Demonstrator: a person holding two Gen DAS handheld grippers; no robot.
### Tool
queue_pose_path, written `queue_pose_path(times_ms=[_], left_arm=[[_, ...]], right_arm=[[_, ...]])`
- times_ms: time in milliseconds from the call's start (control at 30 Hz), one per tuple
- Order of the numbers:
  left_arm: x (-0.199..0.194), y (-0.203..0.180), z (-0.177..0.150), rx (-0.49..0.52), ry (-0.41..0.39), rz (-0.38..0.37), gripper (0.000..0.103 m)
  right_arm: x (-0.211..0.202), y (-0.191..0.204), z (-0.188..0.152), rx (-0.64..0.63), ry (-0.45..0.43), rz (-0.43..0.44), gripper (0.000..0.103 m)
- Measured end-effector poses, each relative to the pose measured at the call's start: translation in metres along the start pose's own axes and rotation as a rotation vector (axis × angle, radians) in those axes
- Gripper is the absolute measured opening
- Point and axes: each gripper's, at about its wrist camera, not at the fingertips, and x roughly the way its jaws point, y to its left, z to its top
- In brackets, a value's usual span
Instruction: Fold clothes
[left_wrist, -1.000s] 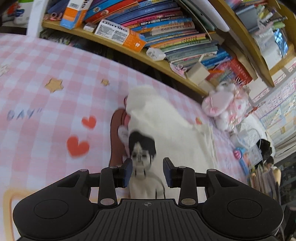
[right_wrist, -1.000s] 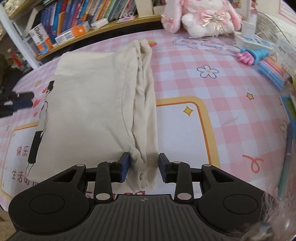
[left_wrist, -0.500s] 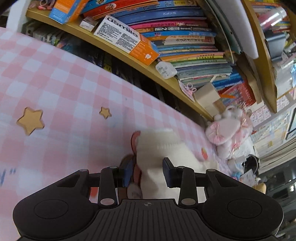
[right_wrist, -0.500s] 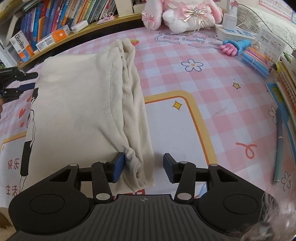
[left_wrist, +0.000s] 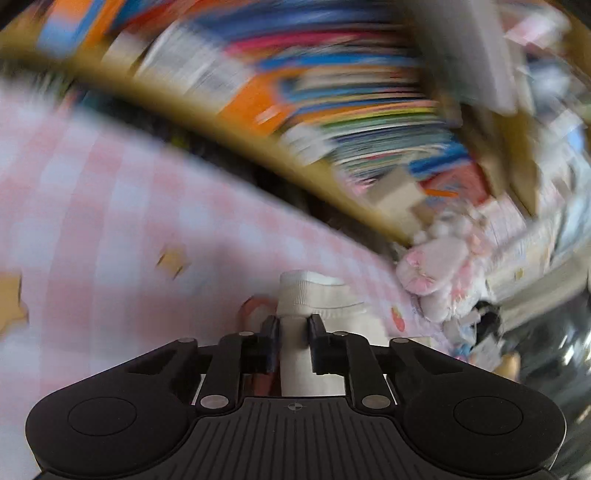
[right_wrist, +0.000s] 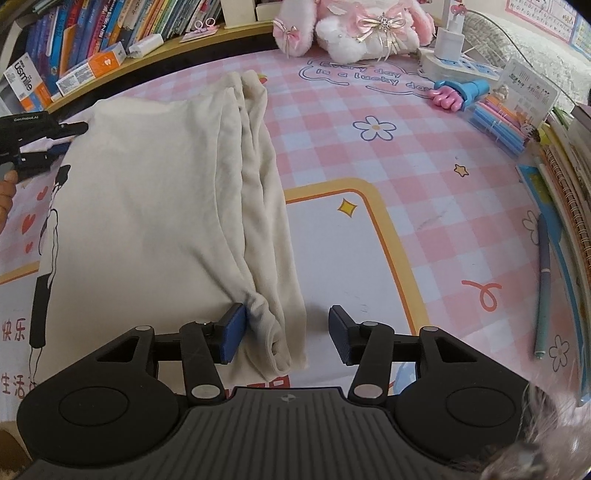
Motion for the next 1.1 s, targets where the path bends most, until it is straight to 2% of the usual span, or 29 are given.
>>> queue_pose_path(times_ms=[33,100,167,233,300,367,433,600,700,800,900,1000,1033,1067,1100], left_arm=[[-0.003,-0.010,-0.001,0.075,-0.024,0.000,0.015],[0.004,-0.016,0.000,0.134,-0.009,0.048,0.016],[0.020,-0.003,0.004,0.080,0.056,0.109,0.021],[0.026,0.014,0.008,-0.026,0.084,0.092,0.023],[0.024,0.026,0.010,-0.107,0.081,0.060,0.030],[0.014,0.028,0.010,-0.116,0.055,0.069,0.041],[0.003,0.031,0.009,-0.120,0.031,0.073,0.042],[-0.019,0.036,-0.006,-0.153,0.042,0.024,0.042],[-0.027,0.032,-0.021,-0.135,0.075,0.004,0.041],[-0.028,0.025,-0.035,-0.100,0.115,0.006,0.038],[-0.028,0.018,-0.041,-0.081,0.120,0.008,0.038],[-0.028,0.019,-0.044,-0.114,0.110,0.013,0.037],[-0.028,0.019,-0.044,-0.122,0.108,0.018,0.034],[-0.028,0.018,-0.045,-0.124,0.110,0.017,0.023],[-0.028,0.017,-0.046,-0.123,0.115,0.012,0.016]], right_arm=[[0.000,0.001,0.000,-0.001,0.001,-0.004,0.046],[0.000,0.001,0.000,0.001,0.002,-0.009,0.046],[0.000,0.001,0.000,0.004,0.004,-0.011,0.046],[0.000,0.002,0.001,0.003,0.008,-0.012,0.046],[0.000,0.002,0.001,0.003,0.009,-0.014,0.046],[0.000,0.002,0.001,0.003,0.009,-0.017,0.046],[0.000,0.003,0.001,0.003,0.009,-0.019,0.046],[0.000,0.003,0.001,0.002,0.010,-0.022,0.046],[0.000,0.003,0.001,0.004,0.008,-0.022,0.046],[-0.001,0.004,0.001,0.006,0.008,-0.022,0.046],[-0.001,0.004,0.001,0.004,0.008,-0.024,0.046],[-0.001,0.004,0.000,0.003,0.006,-0.026,0.046],[-0.001,0.004,0.000,0.006,0.005,-0.026,0.046],[-0.001,0.004,0.000,0.008,0.004,-0.027,0.046],[-0.001,0.004,-0.001,0.011,0.002,-0.027,0.046]])
